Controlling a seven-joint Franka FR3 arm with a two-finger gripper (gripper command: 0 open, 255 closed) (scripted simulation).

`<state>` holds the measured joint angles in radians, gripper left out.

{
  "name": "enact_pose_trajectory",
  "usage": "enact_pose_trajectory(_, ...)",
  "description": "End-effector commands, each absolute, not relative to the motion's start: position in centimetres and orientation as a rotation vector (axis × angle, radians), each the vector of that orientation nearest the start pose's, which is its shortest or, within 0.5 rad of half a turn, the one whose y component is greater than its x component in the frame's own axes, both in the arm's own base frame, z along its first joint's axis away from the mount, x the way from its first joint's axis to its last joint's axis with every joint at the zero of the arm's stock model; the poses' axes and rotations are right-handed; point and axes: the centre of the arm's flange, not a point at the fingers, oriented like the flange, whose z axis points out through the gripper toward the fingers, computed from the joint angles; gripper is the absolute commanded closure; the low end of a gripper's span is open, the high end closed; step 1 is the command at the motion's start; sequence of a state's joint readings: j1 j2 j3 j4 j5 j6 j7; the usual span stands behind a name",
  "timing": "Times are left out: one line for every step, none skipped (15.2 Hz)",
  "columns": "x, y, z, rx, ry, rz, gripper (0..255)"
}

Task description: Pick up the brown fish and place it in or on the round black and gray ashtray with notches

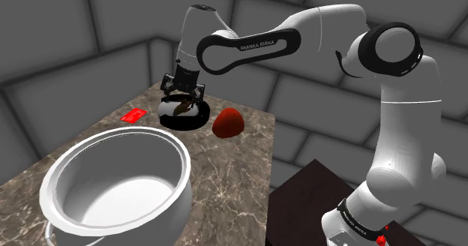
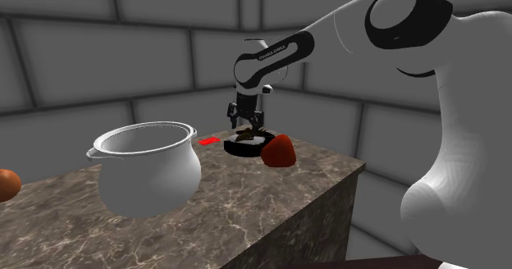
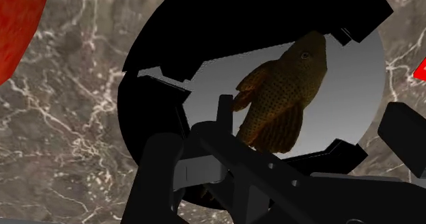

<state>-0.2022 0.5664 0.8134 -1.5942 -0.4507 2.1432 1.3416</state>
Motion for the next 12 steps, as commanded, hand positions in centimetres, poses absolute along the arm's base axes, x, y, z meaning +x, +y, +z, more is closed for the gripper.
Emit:
enact_pose_trajectory(61.9,30.5,39.9,-2.849,0.927,-0.151,0)
enact_pose_trajectory(61.8,30.3,41.2,-2.849,0.927,-0.151,0)
enact_pose_trajectory(61.6,30.2,42.5,-2.849,0.927,-0.151,0)
enact_pose_trajectory(61.4,30.1,43.8,-2.849,0.927,-0.151,0)
enact_pose_trajectory(61.3,29.9,44.8,-2.849,0.927,-0.151,0)
enact_pose_trajectory(61.3,29.9,44.8,-2.849,0.927,-0.151,0)
enact_pose_trajectory(61.2,29.9,44.8,-2.849,0.927,-0.151,0)
enact_pose_trajectory(61.2,29.9,44.8,-2.849,0.927,-0.151,0)
enact_pose_trajectory(61.3,29.9,44.8,-2.849,0.927,-0.151,0)
enact_pose_trajectory(61.3,29.9,44.8,-2.849,0.927,-0.151,0)
enact_pose_trajectory(61.3,29.9,44.8,-2.849,0.927,-0.151,0)
enact_pose_trajectory(61.3,29.9,44.8,-2.849,0.927,-0.151,0)
